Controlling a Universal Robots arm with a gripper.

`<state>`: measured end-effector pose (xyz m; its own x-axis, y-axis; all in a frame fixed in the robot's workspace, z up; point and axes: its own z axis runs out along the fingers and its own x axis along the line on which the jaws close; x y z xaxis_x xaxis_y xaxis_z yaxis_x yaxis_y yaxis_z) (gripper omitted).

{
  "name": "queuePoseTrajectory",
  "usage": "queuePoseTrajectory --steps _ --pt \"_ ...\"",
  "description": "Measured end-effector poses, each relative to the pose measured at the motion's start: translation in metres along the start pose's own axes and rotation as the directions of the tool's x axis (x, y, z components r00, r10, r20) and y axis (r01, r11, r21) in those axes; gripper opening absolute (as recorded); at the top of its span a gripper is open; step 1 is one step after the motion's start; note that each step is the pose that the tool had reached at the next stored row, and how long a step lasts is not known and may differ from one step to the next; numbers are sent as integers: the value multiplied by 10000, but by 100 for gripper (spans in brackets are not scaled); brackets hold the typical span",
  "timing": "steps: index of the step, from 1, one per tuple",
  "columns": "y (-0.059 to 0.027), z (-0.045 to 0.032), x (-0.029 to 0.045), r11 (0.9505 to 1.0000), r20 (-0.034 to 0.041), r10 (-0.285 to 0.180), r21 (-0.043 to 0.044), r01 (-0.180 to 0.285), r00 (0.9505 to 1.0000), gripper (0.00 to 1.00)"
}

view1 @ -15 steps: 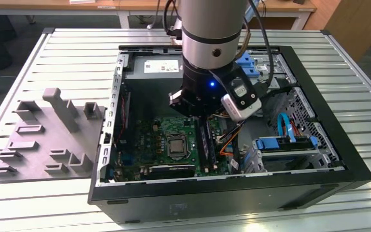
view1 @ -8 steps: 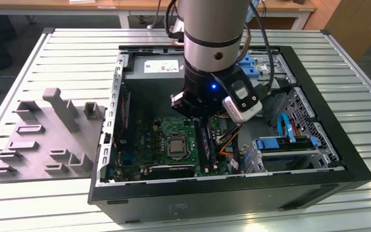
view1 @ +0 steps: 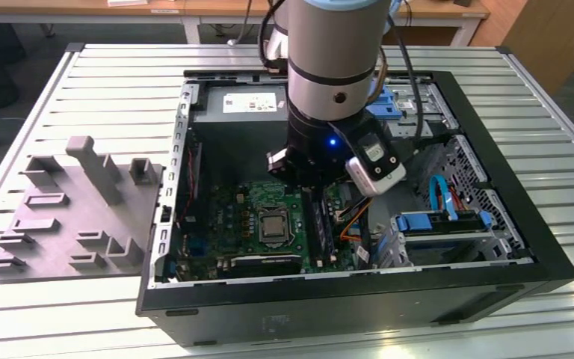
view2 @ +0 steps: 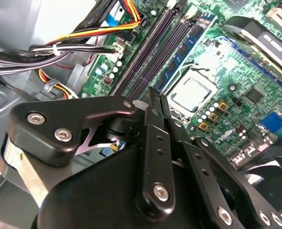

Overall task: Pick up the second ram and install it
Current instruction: 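Insert the second ram into the second slot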

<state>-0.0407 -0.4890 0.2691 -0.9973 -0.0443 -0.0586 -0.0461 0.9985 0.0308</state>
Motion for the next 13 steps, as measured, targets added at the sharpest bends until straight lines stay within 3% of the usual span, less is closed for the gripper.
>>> queuePoseTrajectory --steps 13 --pt "-7 173 -27 10000 0 2 0 -2 10000 13"
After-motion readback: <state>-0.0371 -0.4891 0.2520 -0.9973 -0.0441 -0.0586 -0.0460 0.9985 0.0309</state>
